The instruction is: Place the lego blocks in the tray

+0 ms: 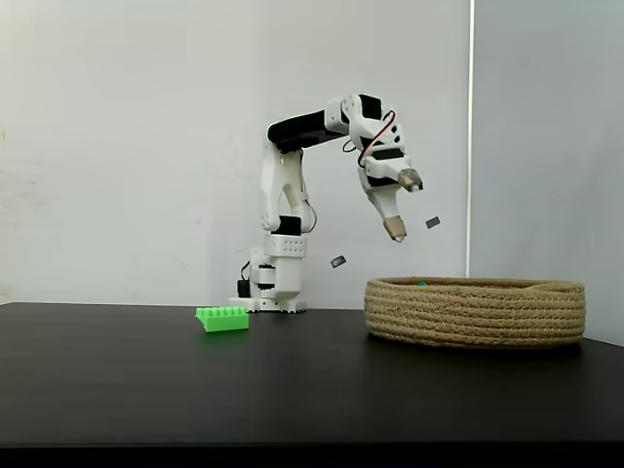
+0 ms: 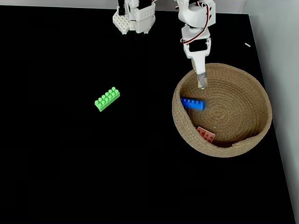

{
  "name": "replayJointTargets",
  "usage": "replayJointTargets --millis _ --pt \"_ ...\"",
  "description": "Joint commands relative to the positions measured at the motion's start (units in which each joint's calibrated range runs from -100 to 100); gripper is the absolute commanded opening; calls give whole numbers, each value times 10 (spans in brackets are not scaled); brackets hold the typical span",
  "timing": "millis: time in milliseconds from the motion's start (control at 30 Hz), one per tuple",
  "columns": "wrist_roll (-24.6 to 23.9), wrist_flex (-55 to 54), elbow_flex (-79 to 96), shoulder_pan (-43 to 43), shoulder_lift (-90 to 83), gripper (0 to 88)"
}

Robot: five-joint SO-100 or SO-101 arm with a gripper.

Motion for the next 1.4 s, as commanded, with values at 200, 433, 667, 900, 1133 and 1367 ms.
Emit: replayJointTargets --millis 200,433,667,900,1133,1367 --pt "246 90 16 272 -51 502" --pt "392 85 48 426 -5 479" --pt "450 57 61 481 78 467" --pt "462 54 54 486 146 467" --pt "455 65 17 475 198 462" --pt "455 63 -13 461 250 459"
